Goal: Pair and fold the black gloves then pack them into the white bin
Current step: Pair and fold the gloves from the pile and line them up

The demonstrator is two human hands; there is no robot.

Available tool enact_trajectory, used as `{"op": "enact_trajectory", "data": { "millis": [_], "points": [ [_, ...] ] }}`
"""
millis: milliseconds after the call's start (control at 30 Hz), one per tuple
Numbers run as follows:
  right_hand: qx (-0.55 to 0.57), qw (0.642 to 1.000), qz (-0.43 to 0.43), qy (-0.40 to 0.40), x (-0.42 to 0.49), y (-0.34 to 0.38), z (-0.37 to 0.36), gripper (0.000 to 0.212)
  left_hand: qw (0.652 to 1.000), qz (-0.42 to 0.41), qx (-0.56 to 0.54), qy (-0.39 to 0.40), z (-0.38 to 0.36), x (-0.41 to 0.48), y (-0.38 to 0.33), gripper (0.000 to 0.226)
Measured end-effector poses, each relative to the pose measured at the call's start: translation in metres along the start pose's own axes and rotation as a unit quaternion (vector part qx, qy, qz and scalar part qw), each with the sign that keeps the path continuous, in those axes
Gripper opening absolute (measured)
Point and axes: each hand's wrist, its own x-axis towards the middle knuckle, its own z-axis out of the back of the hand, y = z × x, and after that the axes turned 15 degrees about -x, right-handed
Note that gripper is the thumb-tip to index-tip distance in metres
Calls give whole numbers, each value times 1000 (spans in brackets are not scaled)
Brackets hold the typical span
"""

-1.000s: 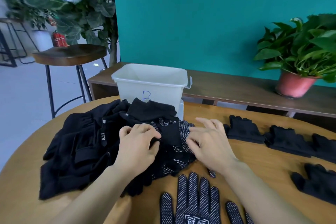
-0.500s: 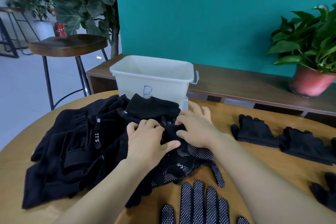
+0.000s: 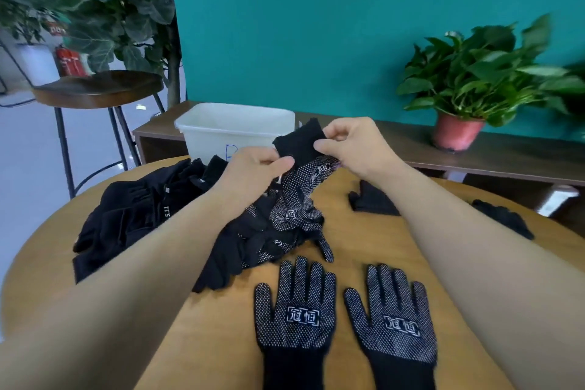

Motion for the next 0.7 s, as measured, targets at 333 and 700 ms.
{"op": "enact_trajectory", "data": {
  "millis": [333,700],
  "points": [
    [106,971,-106,188,-130,-26,45,29,980,102,-55,160,-30,-81,-25,35],
    [190,959,-136,161,-172,-43,72,19,965,142,-81,207,-56,-117,-49,29]
  ]
}}
